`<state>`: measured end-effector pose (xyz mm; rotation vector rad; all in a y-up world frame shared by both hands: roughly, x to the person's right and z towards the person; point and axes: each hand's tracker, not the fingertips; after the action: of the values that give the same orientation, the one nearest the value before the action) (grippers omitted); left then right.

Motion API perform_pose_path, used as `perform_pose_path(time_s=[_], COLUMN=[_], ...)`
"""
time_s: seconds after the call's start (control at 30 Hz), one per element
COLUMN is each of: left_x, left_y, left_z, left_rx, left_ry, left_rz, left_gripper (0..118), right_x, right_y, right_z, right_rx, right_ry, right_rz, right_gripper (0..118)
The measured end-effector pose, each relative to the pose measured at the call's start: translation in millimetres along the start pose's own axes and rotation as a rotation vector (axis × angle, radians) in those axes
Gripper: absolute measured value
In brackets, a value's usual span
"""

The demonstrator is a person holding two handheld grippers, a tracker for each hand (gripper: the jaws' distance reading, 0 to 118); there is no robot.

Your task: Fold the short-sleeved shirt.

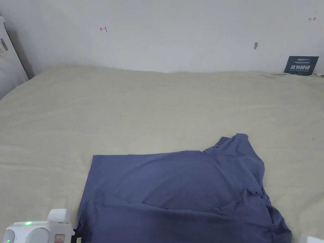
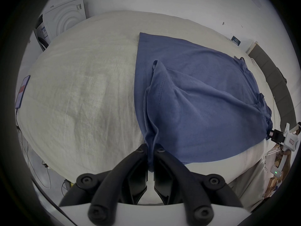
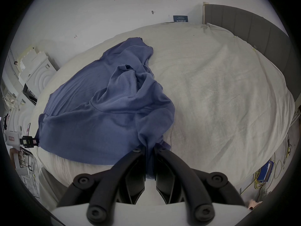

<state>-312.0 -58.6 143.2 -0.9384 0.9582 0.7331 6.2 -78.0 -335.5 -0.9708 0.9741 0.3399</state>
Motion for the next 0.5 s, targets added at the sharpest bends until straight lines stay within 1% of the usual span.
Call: perform_pose_path(time_s=[0.03,0.07,0.1,0.13,0.17,0.2,0.23,0.27,0.3,0.33,0.37,0.5], left_x=[1,2,3,5,8,11,14,17,19,22,25,30], left_y=[1,2,3,4,1,2,3,5,8,12,18,42], left_z=[1,2,4,7,11,14,19,24,28,35,43,69], left_rx=[0.001,0.002,0.006,0.01,0.008,0.012,0.029,0.052,0.084,0.12,0.154,0.28], left_ry=[0.002,0.003,0.002,0.005,0.025,0.039,0.05,0.064,0.07,0.07,0.07,0.035], left_rz=[0.001,0.002,0.003,0.0,-0.01,-0.024,-0.041,-0.053,-0.063,-0.067,-0.062,-0.023], left_gripper=[6,16,33,52,72,72,79,91,107,111,112,112], right_x=[0,0,-2,-3,-4,-6,-9,-11,-14,-16,-22,-41], right_y=[1,3,5,8,11,15,21,27,36,42,49,79], right_z=[1,3,7,11,15,21,28,33,42,47,56,83], right_rx=[0.0,0.001,0.0,0.005,0.02,0.046,0.075,0.099,0.142,0.171,0.217,0.36], right_ry=[0.001,0.0,-0.002,-0.011,-0.02,-0.027,-0.031,-0.033,-0.028,-0.024,-0.015,0.002], right_rz=[0.0,-0.005,-0.005,0.004,0.017,0.027,0.033,0.034,0.038,0.04,0.041,0.058], right_gripper=[13,20,33,42,56,56,62,73,91,99,102,102])
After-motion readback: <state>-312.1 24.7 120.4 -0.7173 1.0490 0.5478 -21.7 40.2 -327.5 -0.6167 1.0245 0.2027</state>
